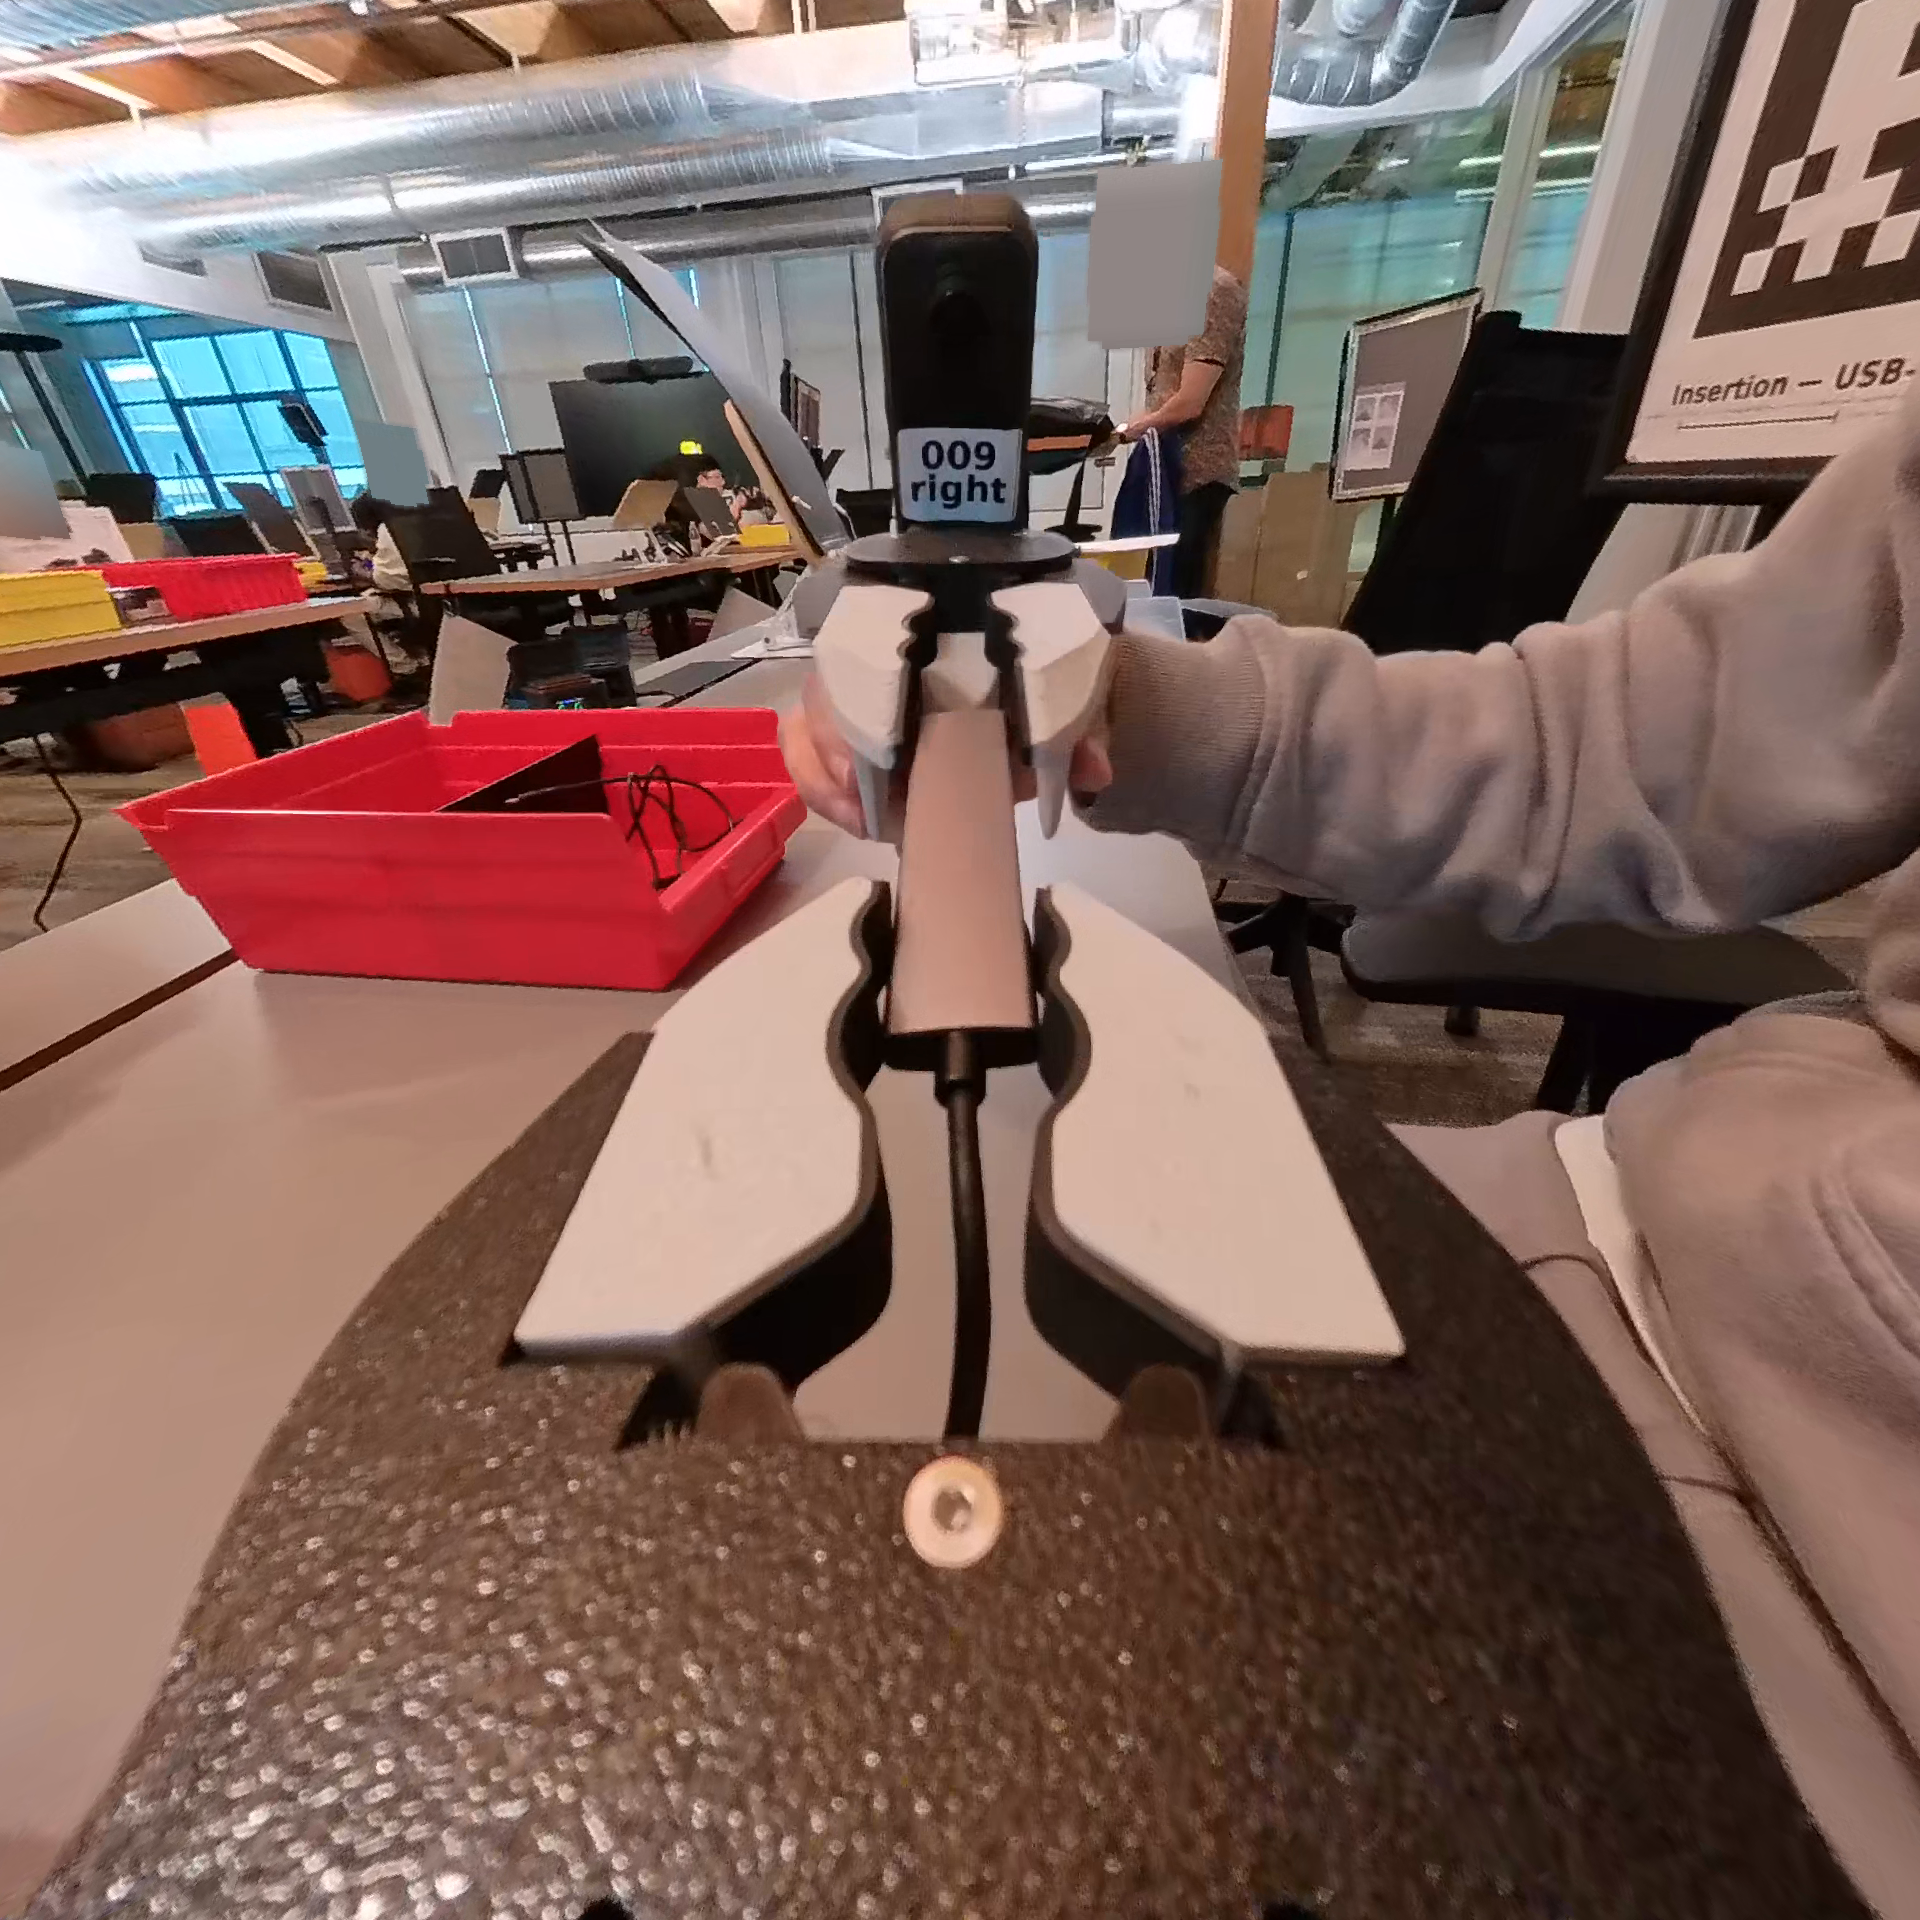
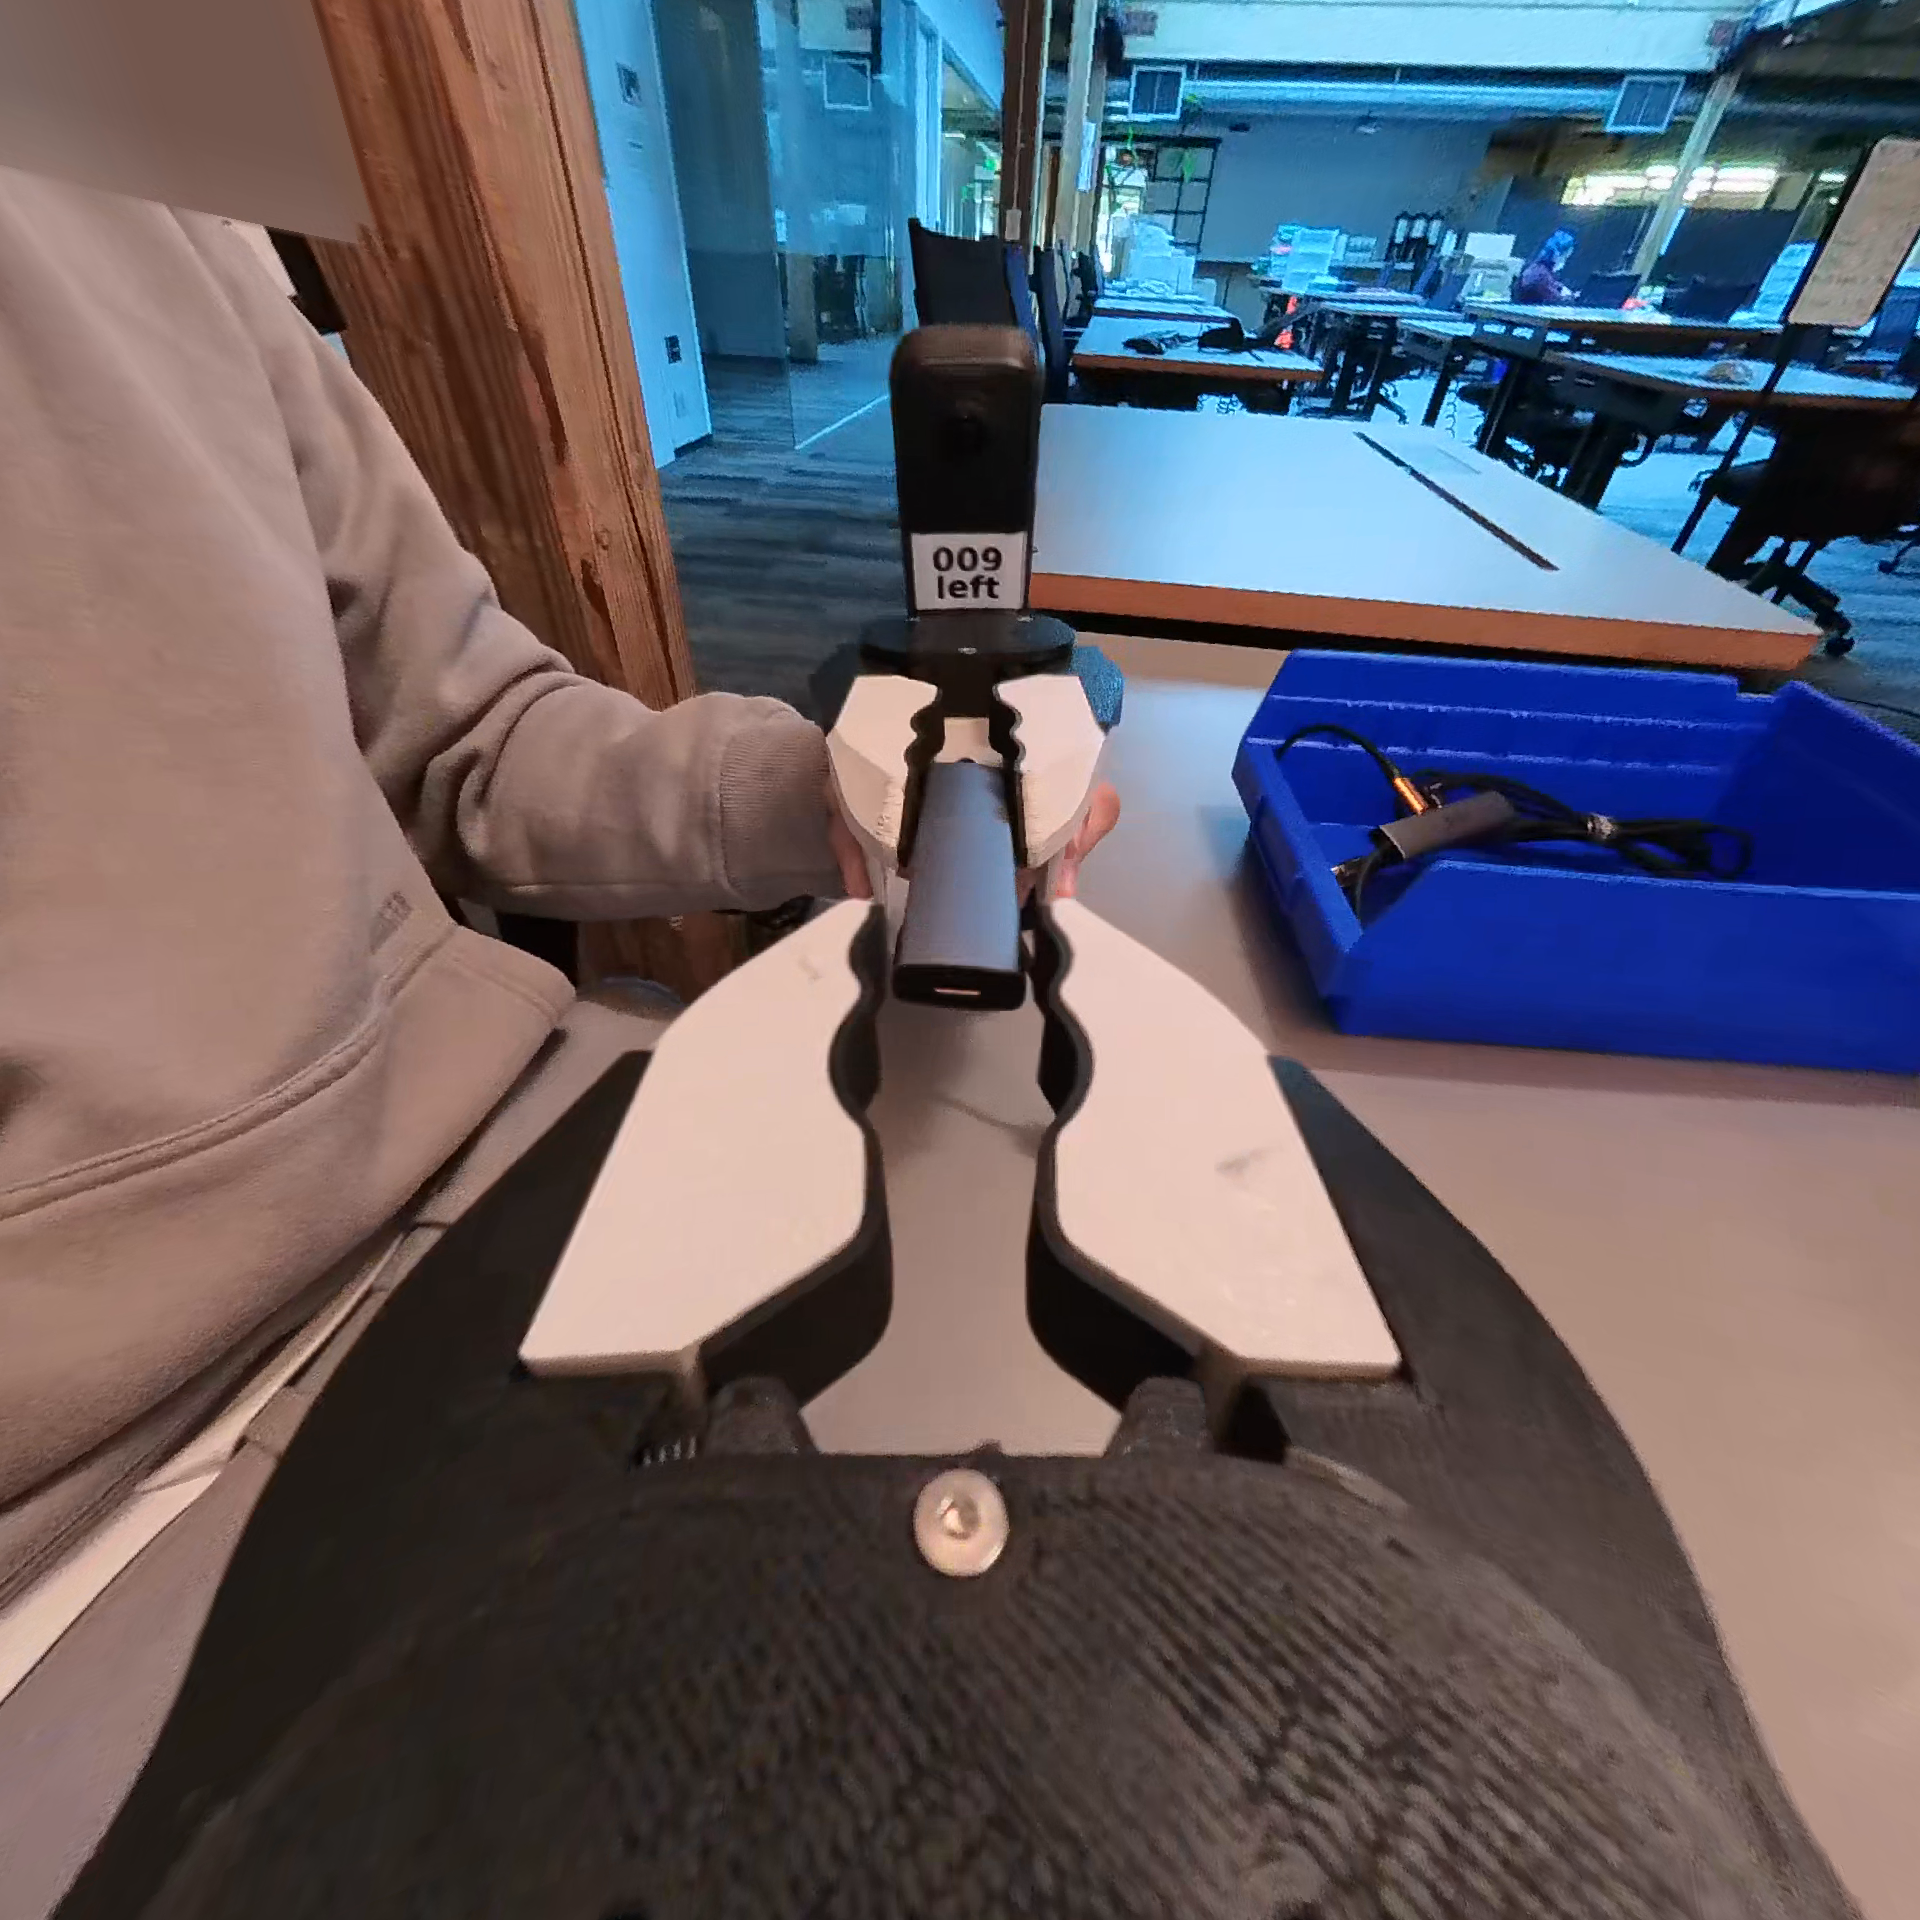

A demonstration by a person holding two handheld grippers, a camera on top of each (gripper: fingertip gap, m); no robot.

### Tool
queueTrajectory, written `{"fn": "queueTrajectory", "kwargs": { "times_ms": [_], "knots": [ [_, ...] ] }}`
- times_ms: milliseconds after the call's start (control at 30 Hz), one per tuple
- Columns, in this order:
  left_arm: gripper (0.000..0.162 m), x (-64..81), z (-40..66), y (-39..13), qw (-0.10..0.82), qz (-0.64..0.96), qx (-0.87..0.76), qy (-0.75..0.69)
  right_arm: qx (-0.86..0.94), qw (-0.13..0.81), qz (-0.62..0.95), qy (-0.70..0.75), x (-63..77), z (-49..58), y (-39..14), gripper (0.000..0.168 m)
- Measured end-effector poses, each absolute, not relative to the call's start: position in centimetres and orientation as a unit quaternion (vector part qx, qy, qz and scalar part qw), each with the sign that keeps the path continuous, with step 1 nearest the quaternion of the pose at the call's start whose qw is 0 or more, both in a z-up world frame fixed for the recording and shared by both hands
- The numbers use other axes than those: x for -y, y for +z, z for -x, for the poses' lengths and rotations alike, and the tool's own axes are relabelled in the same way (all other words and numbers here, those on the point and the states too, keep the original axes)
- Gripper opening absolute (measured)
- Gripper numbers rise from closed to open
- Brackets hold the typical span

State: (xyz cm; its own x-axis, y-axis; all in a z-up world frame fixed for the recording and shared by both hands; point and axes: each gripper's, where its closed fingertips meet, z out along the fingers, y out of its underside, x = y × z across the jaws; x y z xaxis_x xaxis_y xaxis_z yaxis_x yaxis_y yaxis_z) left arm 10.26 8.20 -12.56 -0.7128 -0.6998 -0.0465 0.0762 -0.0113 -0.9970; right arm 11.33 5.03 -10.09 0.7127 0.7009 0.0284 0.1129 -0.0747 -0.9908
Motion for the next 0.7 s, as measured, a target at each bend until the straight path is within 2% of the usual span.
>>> {"fn": "queueTrajectory", "kwargs": {
  "times_ms": [200, 367, 467, 700],
  "knots": [
    [0.026, -8.1, -10.1, -12.3, 0.292, 0.233, -0.636, -0.675, 0.300, 0.582, 0.726, 0.210, -4.9, -10.9, -11.0, 0.025],
    [0.026, -8.1, -10.0, -12.2, 0.303, 0.224, -0.638, -0.672, 0.289, 0.592, 0.721, 0.213, -4.8, -10.8, -10.2, 0.024],
    [0.026, -7.9, -9.9, -12.1, 0.314, 0.215, -0.640, -0.667, 0.286, 0.591, 0.724, 0.211, -5.0, -10.8, -10.4, 0.030],
    [0.026, -8.0, -9.9, -12.3, 0.313, 0.218, -0.638, -0.669, 0.296, 0.578, 0.730, 0.213, -5.3, -10.3, -10.9, 0.024]
  ]
}}
